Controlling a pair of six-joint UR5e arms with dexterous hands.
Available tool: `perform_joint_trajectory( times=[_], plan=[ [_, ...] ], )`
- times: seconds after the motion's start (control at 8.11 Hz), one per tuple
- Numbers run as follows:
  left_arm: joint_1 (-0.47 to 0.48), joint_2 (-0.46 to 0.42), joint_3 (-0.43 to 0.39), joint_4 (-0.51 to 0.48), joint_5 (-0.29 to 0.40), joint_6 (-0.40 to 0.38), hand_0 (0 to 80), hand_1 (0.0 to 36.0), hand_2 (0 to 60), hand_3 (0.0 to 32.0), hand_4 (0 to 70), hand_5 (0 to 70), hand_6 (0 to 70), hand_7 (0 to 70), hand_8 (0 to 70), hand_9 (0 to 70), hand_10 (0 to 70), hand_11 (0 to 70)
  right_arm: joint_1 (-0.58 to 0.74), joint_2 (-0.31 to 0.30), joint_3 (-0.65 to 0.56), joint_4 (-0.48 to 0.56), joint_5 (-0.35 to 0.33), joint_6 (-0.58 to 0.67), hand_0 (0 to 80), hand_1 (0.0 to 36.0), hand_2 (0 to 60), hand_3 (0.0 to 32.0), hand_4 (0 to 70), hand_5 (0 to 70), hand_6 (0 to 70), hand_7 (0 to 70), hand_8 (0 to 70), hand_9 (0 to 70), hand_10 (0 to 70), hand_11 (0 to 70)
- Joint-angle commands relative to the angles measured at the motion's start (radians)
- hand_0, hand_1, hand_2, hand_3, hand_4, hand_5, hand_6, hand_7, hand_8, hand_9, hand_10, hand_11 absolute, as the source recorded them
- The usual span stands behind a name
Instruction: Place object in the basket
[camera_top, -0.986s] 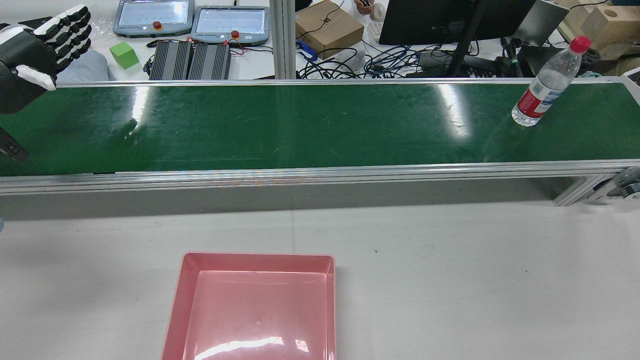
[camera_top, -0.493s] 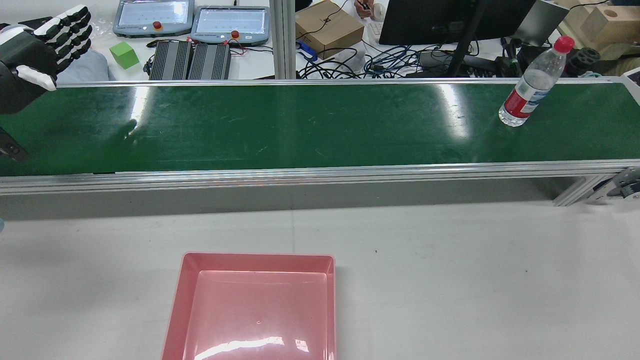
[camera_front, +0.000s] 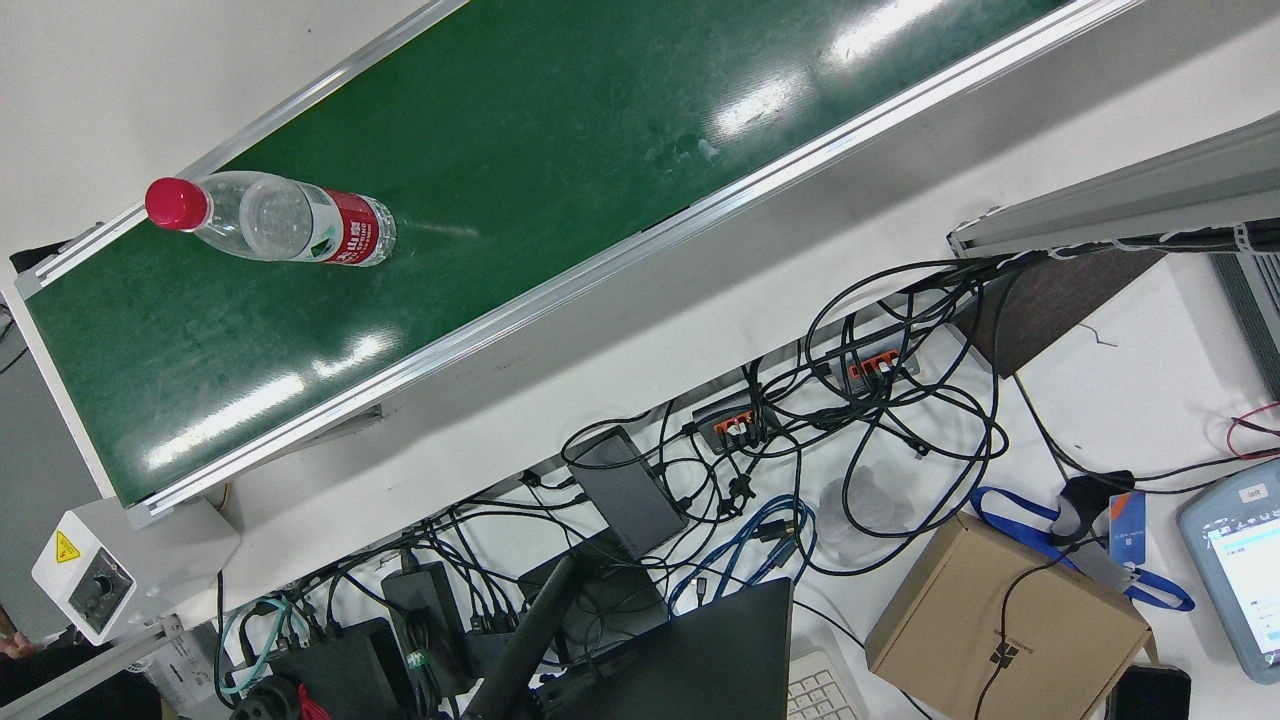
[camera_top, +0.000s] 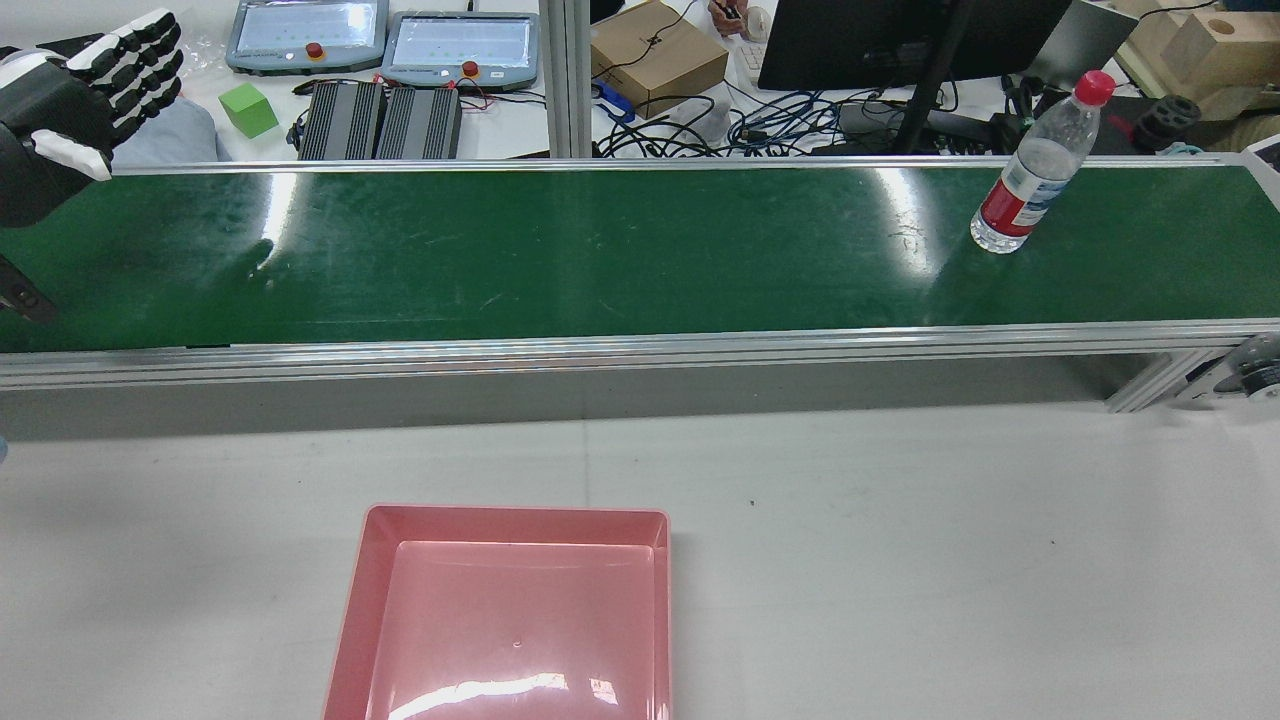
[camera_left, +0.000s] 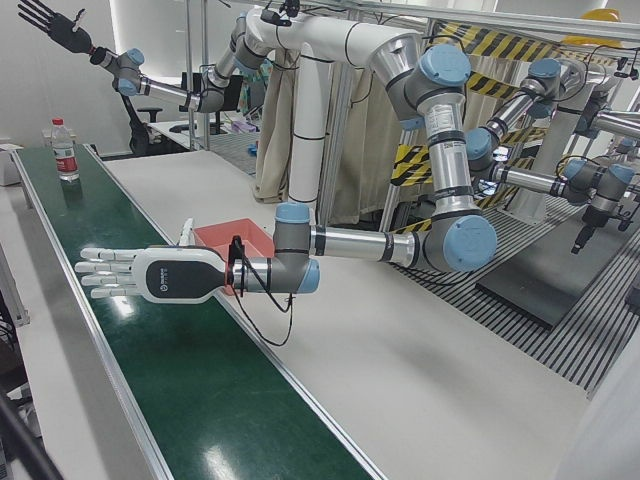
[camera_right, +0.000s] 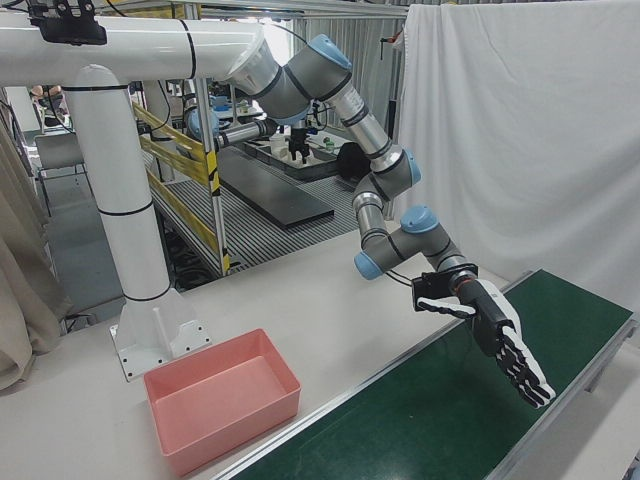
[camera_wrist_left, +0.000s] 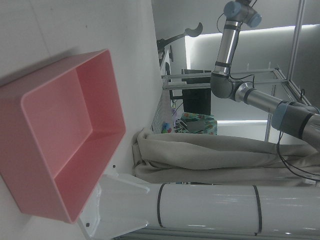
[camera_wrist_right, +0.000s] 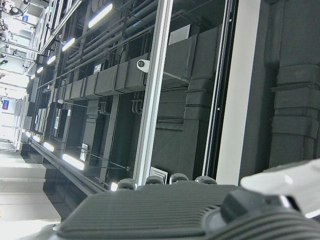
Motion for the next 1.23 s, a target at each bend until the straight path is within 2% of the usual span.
perform_joint_trajectory(
  times=[0.0, 0.12, 0.25, 0.99, 1.11],
  plan=[
    [0.001, 0.0, 0.0, 0.0, 0.0, 0.0, 49.5, 0.2, 0.0, 1.6, 0.0, 8.5, 0.0, 0.0, 1.4, 2.1, 0.0, 0.3, 0.0, 0.0, 0.0, -0.002, 0.0, 0.0, 0.0, 0.0, 0.0, 0.0, 0.0, 0.0, 0.0, 0.0, 0.0, 0.0, 0.0, 0.0],
    [-0.001, 0.0, 0.0, 0.0, 0.0, 0.0, 49.9, 0.0, 0.0, 0.2, 2.1, 9.0, 0.0, 0.0, 3.3, 3.3, 0.4, 1.5, 0.0, 0.0, 0.0, 0.0, 0.0, 0.0, 0.0, 0.0, 0.0, 0.0, 0.0, 0.0, 0.0, 0.0, 0.0, 0.0, 0.0, 0.0],
    [0.001, 0.0, 0.0, 0.0, 0.0, 0.0, 49.8, 0.0, 0.0, 0.2, 2.2, 9.1, 0.0, 0.0, 3.2, 3.1, 0.5, 1.7, 0.0, 0.0, 0.0, -0.002, 0.0, 0.0, 0.0, 0.0, 0.0, 0.0, 0.0, 0.0, 0.0, 0.0, 0.0, 0.0, 0.0, 0.0],
    [-0.002, 0.0, -0.003, 0.0, 0.0, -0.002, 50.0, 0.0, 0.0, 0.8, 1.8, 8.7, 0.0, 0.0, 3.4, 3.3, 0.1, 1.1, 0.0, 0.0, 0.0, 0.0, 0.0, 0.0, 0.0, 0.0, 0.0, 0.0, 0.0, 0.0, 0.0, 0.0, 0.0, 0.0, 0.0, 0.0],
    [-0.004, 0.0, -0.003, 0.0, 0.0, -0.002, 49.7, 0.2, 0.0, 1.8, 0.1, 8.2, 0.0, 0.0, 1.5, 2.0, 0.0, 0.0, 0.0, 0.0, 0.0, 0.0, 0.0, 0.0, 0.0, 0.0, 0.0, 0.0, 0.0, 0.0, 0.0, 0.0, 0.0, 0.0, 0.0, 0.0]
  ],
)
